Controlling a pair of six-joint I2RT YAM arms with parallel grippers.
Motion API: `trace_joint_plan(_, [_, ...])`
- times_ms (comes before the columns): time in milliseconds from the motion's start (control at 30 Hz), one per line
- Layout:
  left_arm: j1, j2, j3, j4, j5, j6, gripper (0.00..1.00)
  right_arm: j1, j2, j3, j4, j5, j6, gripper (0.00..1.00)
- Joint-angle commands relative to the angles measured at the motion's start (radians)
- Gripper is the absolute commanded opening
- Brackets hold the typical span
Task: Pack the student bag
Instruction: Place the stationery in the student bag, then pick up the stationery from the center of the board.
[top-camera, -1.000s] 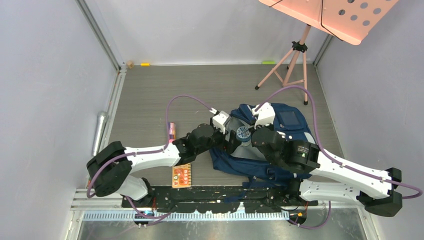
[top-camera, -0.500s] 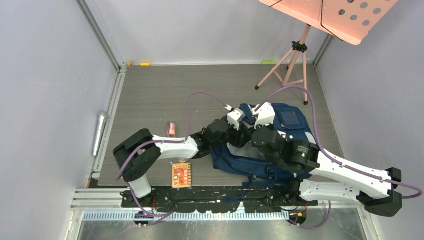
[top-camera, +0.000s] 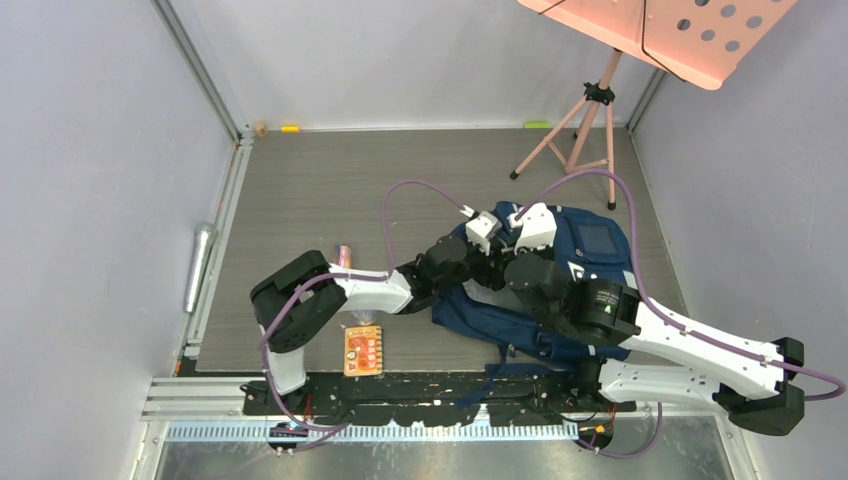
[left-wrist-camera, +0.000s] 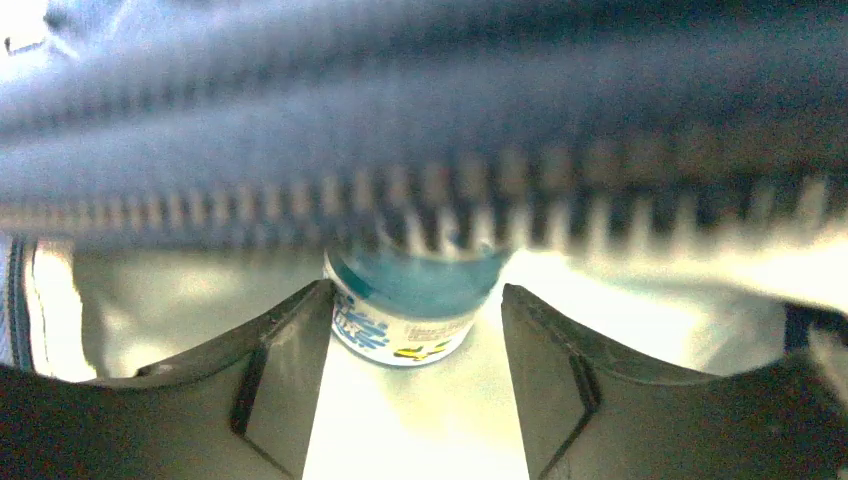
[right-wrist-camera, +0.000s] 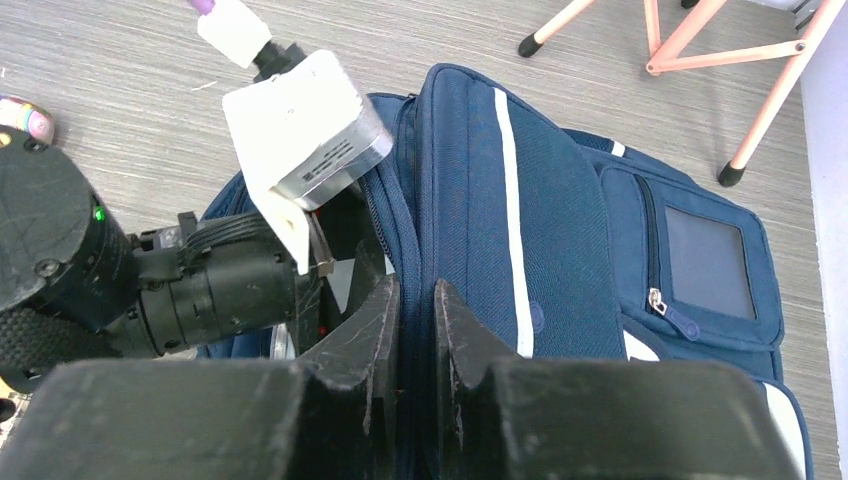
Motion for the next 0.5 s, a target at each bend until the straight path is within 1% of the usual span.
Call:
trace_joint_plan(0, [-0.017,-0.133,-0.076,-0.022,-0.068,0.031,0.68,0.016,-0.028,0.047,0.116,0.009,0.036,0.01])
trace_joint_plan(133, [-0.017,-0.291,-0.188,-0.120,-0.144,0.020,0.81,0.016,-0.030,0.042,0.120,0.017,0.036,0.01])
trace_joint_plan(200, [-0.018,-0.381,-0.223,-0.212,-0.178,0.020,0.87,0.016,-0.031,0.041,0.123,0.019,0.034,0.01])
trace_joint_plan(300, [-0.016,-0.523,-0.265,-0.394,-0.237,0.023,0.99,0.016,-0.033,0.040,0.123,0.022,0.032,0.01])
trace_joint_plan(400, [0.000,-0.654,-0.289,-0.590,-0.301,0.037,1.00,0.016,-0.036,0.038,0.125,0.025,0.032,0.00])
trace_joint_plan(467, [0.051,-0.731,-0.284,-0.754,-0.323,0.028,1.00,0.016,-0.039,0.036,0.125,0.026,0.031,0.01])
